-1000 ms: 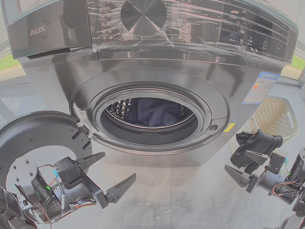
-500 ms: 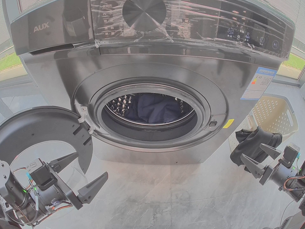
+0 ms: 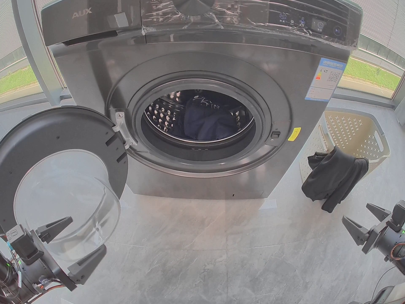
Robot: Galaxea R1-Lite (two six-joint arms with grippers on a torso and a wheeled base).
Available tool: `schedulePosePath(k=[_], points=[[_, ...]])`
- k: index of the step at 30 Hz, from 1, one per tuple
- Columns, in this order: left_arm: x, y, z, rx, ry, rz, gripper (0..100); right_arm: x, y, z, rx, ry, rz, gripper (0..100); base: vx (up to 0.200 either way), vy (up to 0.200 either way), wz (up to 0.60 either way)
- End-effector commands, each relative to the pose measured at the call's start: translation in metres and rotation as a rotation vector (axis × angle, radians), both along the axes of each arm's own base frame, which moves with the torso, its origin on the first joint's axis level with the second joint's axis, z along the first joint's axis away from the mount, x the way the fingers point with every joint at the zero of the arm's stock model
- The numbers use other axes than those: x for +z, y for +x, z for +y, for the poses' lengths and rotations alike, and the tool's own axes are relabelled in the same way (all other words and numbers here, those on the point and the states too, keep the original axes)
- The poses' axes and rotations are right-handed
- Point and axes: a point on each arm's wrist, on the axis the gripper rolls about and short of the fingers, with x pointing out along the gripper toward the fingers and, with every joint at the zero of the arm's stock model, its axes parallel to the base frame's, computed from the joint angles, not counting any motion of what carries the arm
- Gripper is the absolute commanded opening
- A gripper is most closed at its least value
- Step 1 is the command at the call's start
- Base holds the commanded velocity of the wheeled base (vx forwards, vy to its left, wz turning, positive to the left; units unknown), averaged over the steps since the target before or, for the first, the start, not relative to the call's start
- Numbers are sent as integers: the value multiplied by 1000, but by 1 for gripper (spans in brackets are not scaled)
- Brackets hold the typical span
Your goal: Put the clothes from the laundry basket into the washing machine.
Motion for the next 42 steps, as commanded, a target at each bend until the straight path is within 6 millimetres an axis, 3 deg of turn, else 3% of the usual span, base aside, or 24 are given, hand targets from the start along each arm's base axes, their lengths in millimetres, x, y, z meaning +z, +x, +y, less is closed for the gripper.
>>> schedulePosePath(k=[1,9,16,25,33,37,38,42], points=[[-7,-35,28,72,-41,-76,100,-2,-40,-21,-68,22,-89,100,-200,0,0],[-25,-66,43,74,-66,-105,100,-11,-67,-31,-128,28,-125,100,-200,0,0],[-54,-89,50,131,-64,-79,100,-24,-87,-36,-174,32,-151,100,0,0,0],[-56,-88,51,231,-60,-57,100,-50,-108,-39,-220,10,-117,100,0,-89,0],[-57,-87,48,393,62,-65,100,-49,-107,-39,-273,-40,-121,100,0,-200,0],[-61,-89,48,482,64,-38,100,-50,-112,-36,-352,-74,-169,100,0,0,0],[-63,-94,47,529,72,-99,100,-50,-113,-36,-346,-76,-183,100,0,0,0],[-64,-94,47,470,77,-99,100,-51,-114,-36,-339,-69,-194,100,0,0,0]])
